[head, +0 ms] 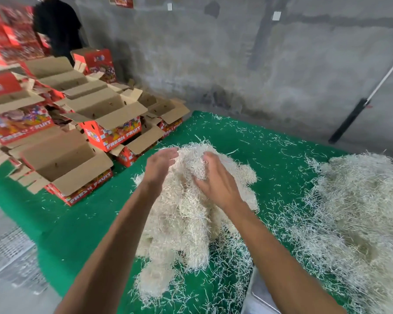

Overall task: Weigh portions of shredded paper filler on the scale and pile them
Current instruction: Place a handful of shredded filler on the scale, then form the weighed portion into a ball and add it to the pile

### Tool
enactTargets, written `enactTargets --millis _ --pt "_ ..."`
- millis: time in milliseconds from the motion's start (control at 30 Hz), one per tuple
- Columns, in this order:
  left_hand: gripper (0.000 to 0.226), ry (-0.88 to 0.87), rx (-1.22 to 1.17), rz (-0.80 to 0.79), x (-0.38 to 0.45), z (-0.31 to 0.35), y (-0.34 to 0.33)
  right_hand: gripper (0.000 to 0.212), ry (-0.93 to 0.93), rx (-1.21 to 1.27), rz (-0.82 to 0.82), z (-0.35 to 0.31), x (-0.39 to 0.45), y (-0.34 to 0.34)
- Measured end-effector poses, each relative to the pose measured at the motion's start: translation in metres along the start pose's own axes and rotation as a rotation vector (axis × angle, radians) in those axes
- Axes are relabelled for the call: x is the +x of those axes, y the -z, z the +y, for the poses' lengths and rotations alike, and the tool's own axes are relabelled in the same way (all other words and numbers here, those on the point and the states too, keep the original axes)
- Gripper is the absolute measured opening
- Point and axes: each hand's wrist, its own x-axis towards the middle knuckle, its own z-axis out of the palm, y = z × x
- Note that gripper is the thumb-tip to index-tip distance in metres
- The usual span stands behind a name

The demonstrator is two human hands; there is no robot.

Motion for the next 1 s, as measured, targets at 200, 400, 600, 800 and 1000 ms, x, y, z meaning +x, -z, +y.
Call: enactTargets --millis 200,400,600,800,1000 --pt "0.039 -0.225 0.339 0.05 0.012 -0.021 0.015 0.051 -0.091 -0.008 -0.254 0.003 0.039 -0.033" --pt "0.017 -0.389 0.301 -0.075 0.017 -0.023 -0.014 0.037 -0.058 -0.164 0.065 0.023 0.024 -0.001" --pt "0.019 -0.361 0.316 -0.366 0.002 -0.031 -0.111 0.045 -0.196 -0.197 0.174 0.071 -0.03 0.063" --pt "0.026 -0.316 0.338 -0.597 -0.051 -0.051 -0.23 0.05 -0.437 -0.269 0.229 0.152 -0.137 0.133" --pt "0.031 -0.287 0.35 -0.811 -0.113 -0.067 -0.344 0.055 -0.654 -0.323 0.239 0.223 -0.248 0.192"
